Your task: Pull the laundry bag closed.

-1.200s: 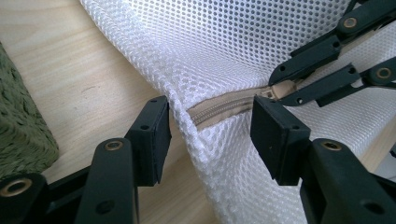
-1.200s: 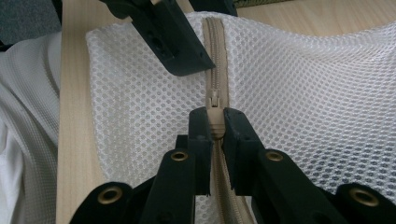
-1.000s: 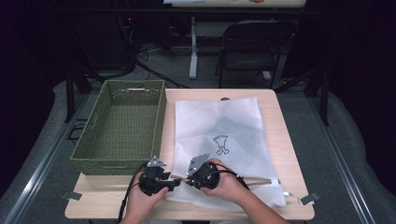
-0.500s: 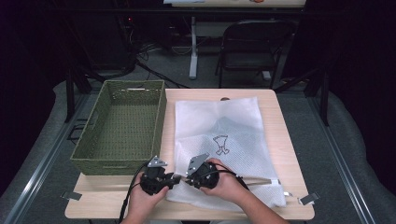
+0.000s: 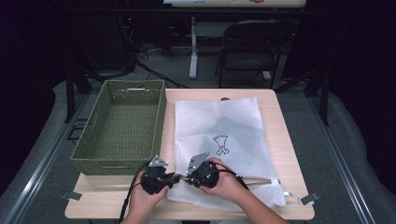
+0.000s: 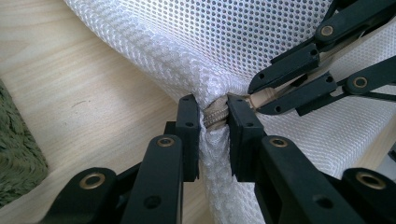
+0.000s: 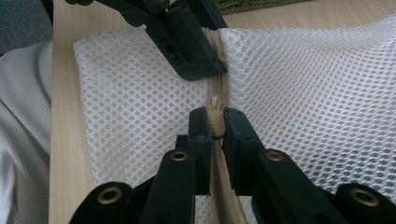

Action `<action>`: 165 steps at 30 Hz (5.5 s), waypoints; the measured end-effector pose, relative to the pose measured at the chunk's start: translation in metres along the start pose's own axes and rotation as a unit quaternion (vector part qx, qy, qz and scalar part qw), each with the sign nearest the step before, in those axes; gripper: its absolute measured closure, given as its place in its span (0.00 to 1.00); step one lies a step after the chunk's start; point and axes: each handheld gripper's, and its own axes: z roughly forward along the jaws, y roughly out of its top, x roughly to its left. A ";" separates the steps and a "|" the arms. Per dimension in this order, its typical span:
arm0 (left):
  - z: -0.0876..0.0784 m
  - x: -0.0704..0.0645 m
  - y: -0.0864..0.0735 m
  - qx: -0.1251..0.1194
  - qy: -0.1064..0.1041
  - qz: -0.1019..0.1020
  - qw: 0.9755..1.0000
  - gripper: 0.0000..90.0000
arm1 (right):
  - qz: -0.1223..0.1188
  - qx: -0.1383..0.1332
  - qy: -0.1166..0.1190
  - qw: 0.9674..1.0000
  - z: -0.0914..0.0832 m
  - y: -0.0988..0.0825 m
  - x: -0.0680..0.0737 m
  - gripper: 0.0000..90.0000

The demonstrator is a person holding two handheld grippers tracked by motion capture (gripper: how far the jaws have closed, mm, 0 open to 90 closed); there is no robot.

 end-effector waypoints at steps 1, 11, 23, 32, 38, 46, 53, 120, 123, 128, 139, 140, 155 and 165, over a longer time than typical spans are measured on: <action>0.000 0.000 0.000 0.001 0.001 0.003 1.000 0.87 | 0.000 -0.001 0.000 1.000 0.000 0.000 0.000 0.91; -0.003 0.000 0.001 0.005 -0.005 -0.002 1.000 0.91 | 0.003 -0.003 -0.001 1.000 -0.001 0.001 -0.001 0.91; -0.014 0.000 0.006 -0.007 -0.018 -0.014 1.000 0.91 | -0.001 0.001 0.000 1.000 -0.011 0.009 -0.001 0.91; -0.021 -0.002 0.012 -0.004 -0.024 -0.013 1.000 0.91 | 0.003 -0.002 0.009 1.000 -0.018 0.010 -0.003 0.91; -0.025 -0.002 0.018 -0.006 -0.018 -0.016 1.000 0.91 | 0.000 0.002 0.002 1.000 -0.026 0.007 -0.005 0.91; -0.028 -0.002 0.024 -0.007 -0.016 -0.015 1.000 0.91 | 0.001 0.010 -0.002 1.000 -0.037 -0.002 -0.008 0.91; -0.030 0.001 0.025 -0.006 -0.013 -0.017 1.000 0.91 | 0.003 0.017 -0.007 1.000 -0.042 -0.013 -0.009 0.91; -0.031 0.015 0.013 -0.002 -0.001 -0.033 0.999 0.91 | 0.017 0.073 -0.031 0.997 -0.092 -0.079 -0.024 0.91; -0.031 0.015 0.013 -0.001 0.001 -0.034 0.999 0.91 | 0.015 0.081 -0.033 0.996 -0.094 -0.080 -0.024 0.91; -0.031 0.015 0.013 0.000 -0.001 -0.035 0.999 0.91 | 0.010 0.097 -0.034 0.995 -0.098 -0.081 -0.025 0.91; -0.031 0.016 0.012 -0.001 0.002 -0.038 0.999 0.91 | 0.014 0.118 -0.041 0.992 -0.107 -0.090 -0.026 0.91; -0.030 0.016 0.012 -0.001 0.000 -0.039 0.999 0.91 | 0.020 0.121 -0.042 0.992 -0.107 -0.091 -0.026 0.91; -0.028 0.018 0.008 0.000 0.000 -0.044 0.999 0.91 | 0.030 0.122 -0.051 0.991 -0.115 -0.110 -0.030 0.91; -0.028 0.018 0.007 0.000 0.000 -0.044 0.999 0.91 | 0.050 0.121 -0.059 0.990 -0.122 -0.129 -0.033 0.91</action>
